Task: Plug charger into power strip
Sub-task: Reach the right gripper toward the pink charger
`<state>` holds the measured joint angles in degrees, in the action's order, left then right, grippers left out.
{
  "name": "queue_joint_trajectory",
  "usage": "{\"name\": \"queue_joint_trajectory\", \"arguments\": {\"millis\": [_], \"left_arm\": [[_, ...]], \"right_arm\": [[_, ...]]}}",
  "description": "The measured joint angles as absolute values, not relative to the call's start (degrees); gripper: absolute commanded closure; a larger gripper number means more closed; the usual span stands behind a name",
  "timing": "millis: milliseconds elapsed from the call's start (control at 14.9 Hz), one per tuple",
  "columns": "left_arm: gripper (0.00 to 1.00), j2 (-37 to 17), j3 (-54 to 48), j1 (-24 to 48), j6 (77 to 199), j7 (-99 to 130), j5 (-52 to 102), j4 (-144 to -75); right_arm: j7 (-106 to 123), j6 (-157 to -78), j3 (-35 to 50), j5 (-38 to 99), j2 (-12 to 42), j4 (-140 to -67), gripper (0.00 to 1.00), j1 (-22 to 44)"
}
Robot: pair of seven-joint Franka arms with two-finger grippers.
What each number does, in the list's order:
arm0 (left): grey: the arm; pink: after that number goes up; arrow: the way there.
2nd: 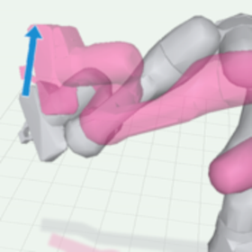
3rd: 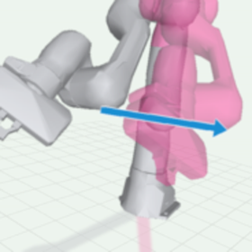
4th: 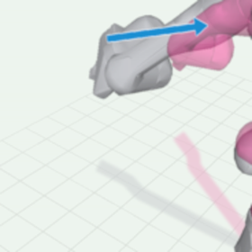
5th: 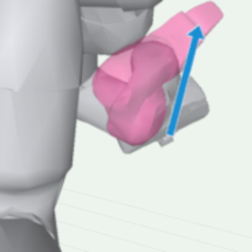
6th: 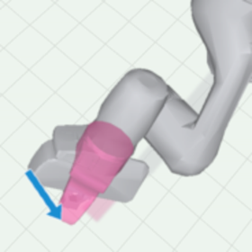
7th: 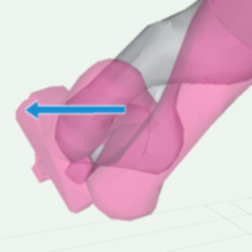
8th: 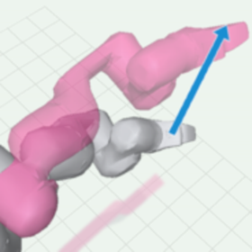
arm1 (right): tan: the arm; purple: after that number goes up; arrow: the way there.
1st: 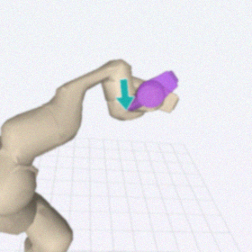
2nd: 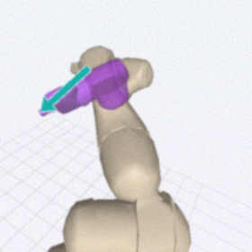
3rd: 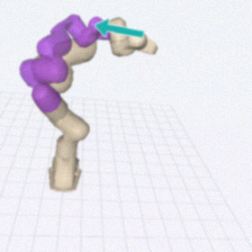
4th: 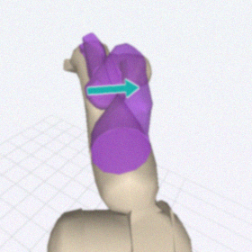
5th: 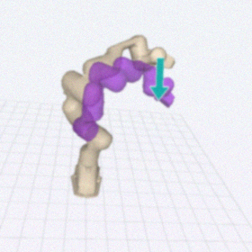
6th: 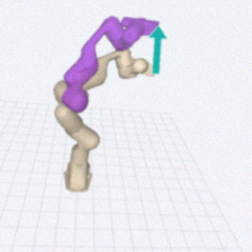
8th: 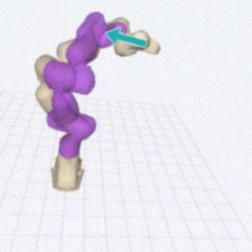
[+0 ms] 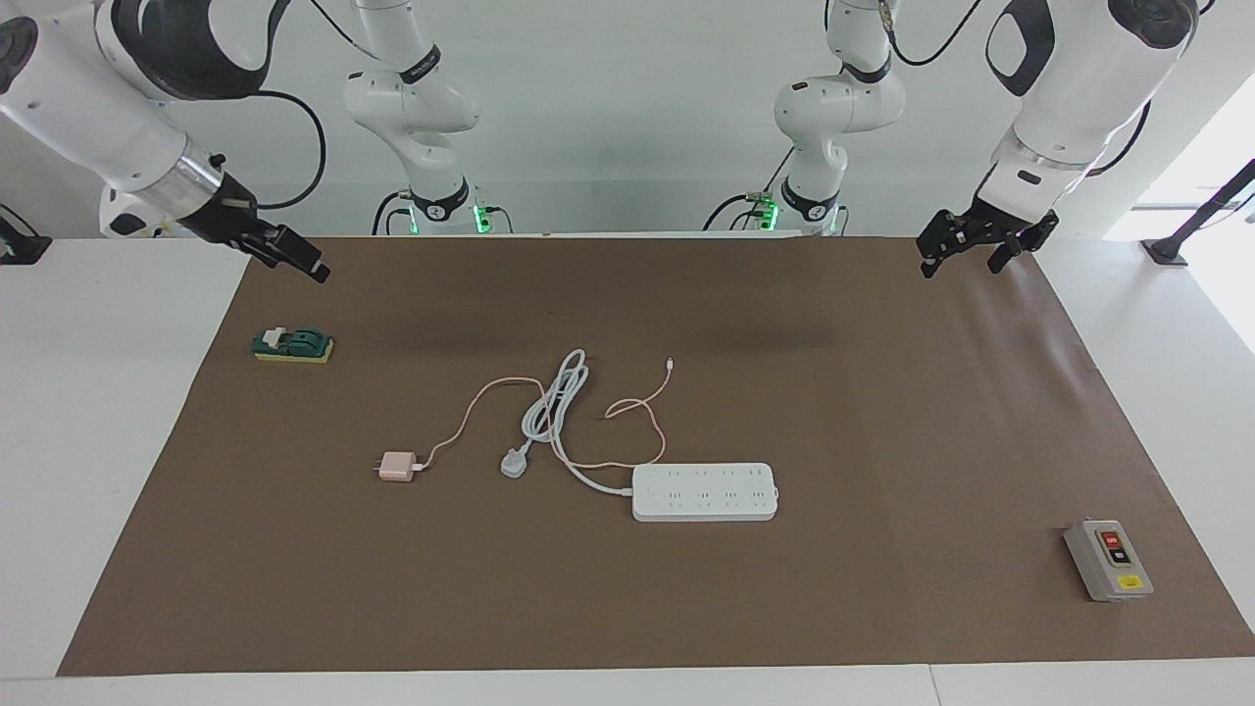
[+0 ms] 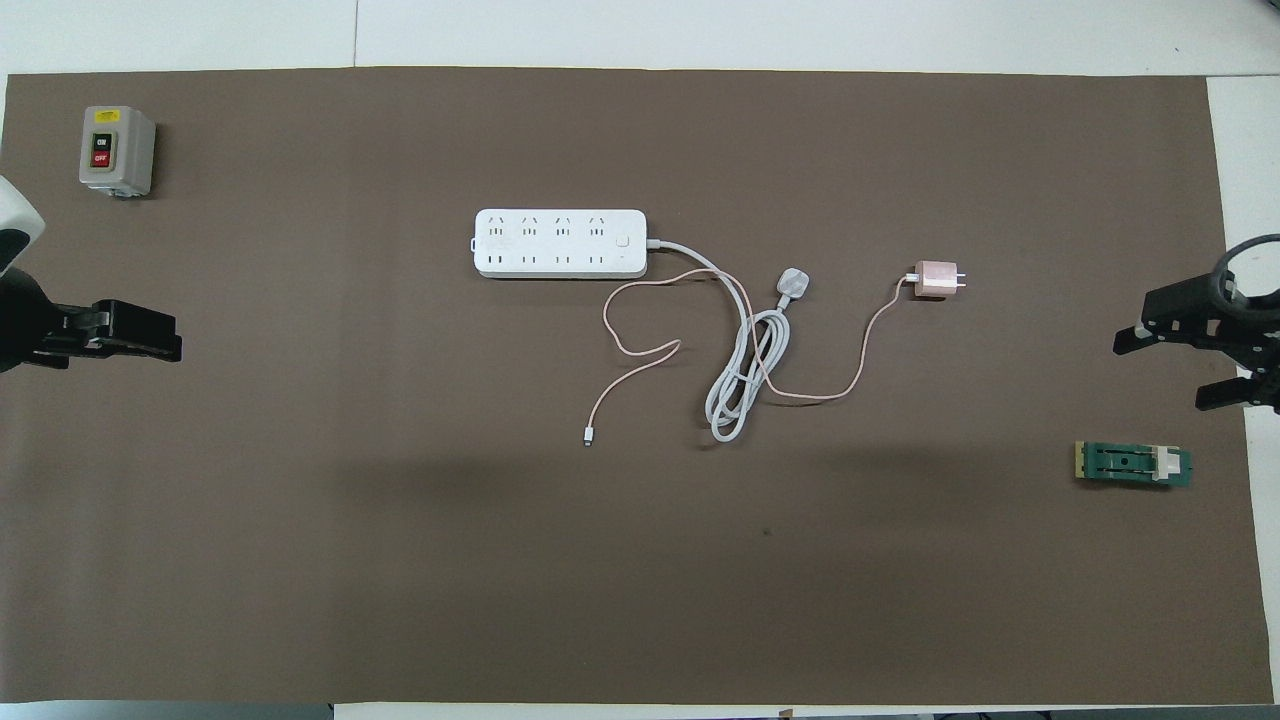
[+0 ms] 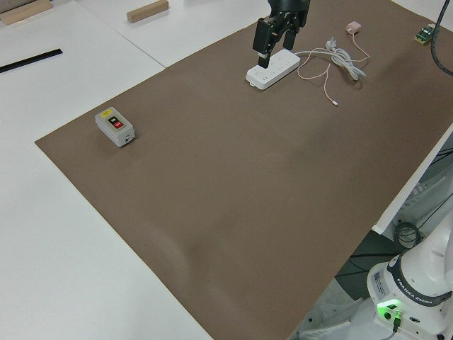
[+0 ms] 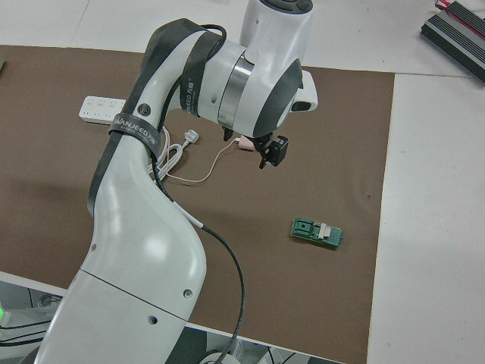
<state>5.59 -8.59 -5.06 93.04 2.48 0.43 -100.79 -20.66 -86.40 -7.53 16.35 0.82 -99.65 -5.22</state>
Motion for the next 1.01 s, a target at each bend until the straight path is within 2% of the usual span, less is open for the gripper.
{"name": "queue_joint_trajectory", "arguments": {"millis": [471, 1008], "left_arm": [[0.0, 5.6, -8.6, -5.1, 93.0, 2.5, 0.4, -100.8], [0.0, 5.7, -9.2, -4.7, 91.1, 2.5, 0.4, -100.8]], "right_arm": [[-42.8, -99.2, -7.6, 38.1, 11.1, -104.3, 0.0, -10.5], [-46.7, -100.3, -7.5, 46.0, 22.3, -104.9, 0.0, -11.5]]}}
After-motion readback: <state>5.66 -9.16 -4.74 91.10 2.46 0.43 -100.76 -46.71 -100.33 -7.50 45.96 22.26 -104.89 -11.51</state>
